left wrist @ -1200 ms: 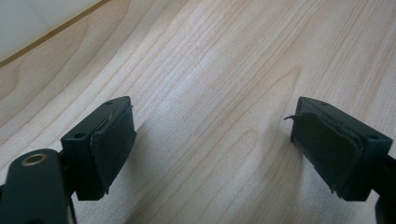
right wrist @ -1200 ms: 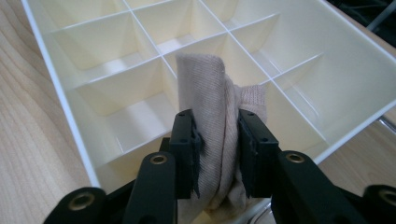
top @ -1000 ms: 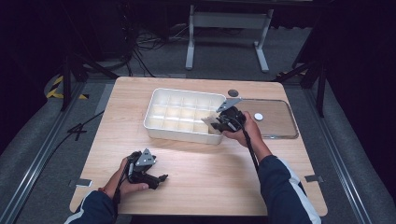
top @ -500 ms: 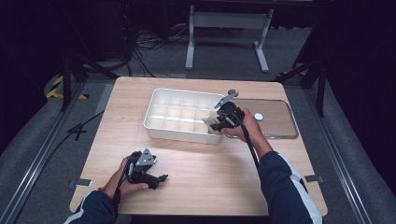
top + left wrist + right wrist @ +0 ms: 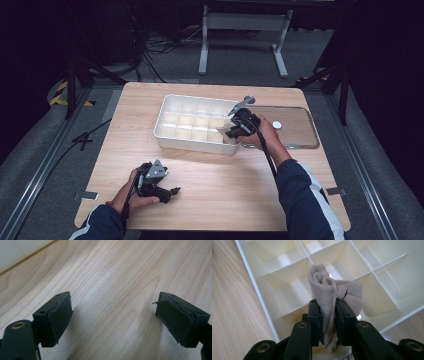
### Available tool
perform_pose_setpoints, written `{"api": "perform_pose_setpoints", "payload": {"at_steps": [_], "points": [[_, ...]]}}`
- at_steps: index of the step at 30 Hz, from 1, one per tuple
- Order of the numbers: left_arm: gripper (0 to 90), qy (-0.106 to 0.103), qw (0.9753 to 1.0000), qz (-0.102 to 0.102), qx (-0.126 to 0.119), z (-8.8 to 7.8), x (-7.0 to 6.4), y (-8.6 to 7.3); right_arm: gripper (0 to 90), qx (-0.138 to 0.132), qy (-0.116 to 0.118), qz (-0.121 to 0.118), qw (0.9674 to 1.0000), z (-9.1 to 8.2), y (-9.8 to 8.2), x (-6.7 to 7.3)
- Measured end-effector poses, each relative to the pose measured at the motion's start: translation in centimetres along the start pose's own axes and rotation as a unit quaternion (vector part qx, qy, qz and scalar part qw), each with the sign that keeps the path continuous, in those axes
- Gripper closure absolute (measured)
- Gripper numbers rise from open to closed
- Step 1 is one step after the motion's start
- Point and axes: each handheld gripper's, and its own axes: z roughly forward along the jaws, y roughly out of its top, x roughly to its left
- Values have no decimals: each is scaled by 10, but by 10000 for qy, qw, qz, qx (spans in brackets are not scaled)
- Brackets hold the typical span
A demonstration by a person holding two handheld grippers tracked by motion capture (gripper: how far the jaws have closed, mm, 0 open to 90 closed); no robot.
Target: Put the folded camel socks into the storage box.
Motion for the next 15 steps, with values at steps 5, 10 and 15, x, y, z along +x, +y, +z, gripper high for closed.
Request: {"api": "perform_pose_setpoints", "payload": {"at_steps": [5, 10, 15], "points": [[137, 27, 10000, 18, 19, 0, 0, 0, 764, 275, 180, 7, 9995, 8, -1, 0], [137, 4, 10000, 30, 9, 1, -1, 1, 767, 477, 265, 23, 9985, 12, -3, -3], [137, -11, 10000, 49, 11, 1, -1, 1, 769, 639, 327, 26, 9974, 16, -2, -4]]}}
